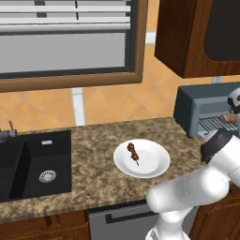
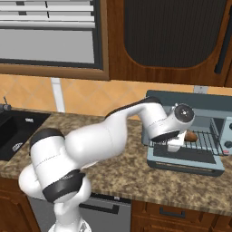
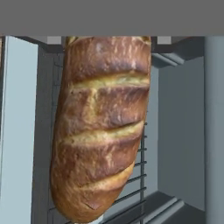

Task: Pick up the kebab skewer and baguette bread, and place them inside the toaster oven. Close the toaster oven door and start by setting the timer.

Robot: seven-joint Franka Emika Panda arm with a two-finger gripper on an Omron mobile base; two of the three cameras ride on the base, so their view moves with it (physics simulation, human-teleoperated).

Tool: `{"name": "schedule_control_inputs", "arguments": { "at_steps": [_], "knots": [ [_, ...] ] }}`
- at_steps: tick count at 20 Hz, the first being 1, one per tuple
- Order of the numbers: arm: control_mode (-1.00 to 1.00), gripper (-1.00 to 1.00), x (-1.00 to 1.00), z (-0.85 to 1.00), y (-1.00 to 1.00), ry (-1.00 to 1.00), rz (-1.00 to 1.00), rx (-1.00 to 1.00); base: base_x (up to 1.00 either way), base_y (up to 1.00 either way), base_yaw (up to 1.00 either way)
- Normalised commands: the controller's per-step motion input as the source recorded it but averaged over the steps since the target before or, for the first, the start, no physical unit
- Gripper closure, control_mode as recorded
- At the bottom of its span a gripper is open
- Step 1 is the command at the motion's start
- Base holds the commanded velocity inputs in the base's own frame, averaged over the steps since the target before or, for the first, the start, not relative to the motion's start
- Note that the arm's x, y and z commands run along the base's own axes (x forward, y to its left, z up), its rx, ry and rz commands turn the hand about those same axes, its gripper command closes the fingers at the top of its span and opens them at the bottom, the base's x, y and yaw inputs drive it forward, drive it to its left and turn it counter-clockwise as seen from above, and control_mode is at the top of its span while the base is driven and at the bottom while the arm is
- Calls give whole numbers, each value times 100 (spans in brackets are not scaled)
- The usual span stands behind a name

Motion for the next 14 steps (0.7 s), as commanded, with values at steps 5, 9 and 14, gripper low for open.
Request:
{"name": "schedule_control_inputs", "arguments": {
  "at_steps": [5, 9, 14],
  "knots": [
    [-100, 100, 16, -23, -5, 0, 0, -1, 0, 0, 0],
    [-100, 100, 14, -15, -10, 0, 0, 0, 0, 0, 0],
    [-100, 100, 22, -1, -18, 0, 0, 0, 0, 0, 0]
  ]
}}
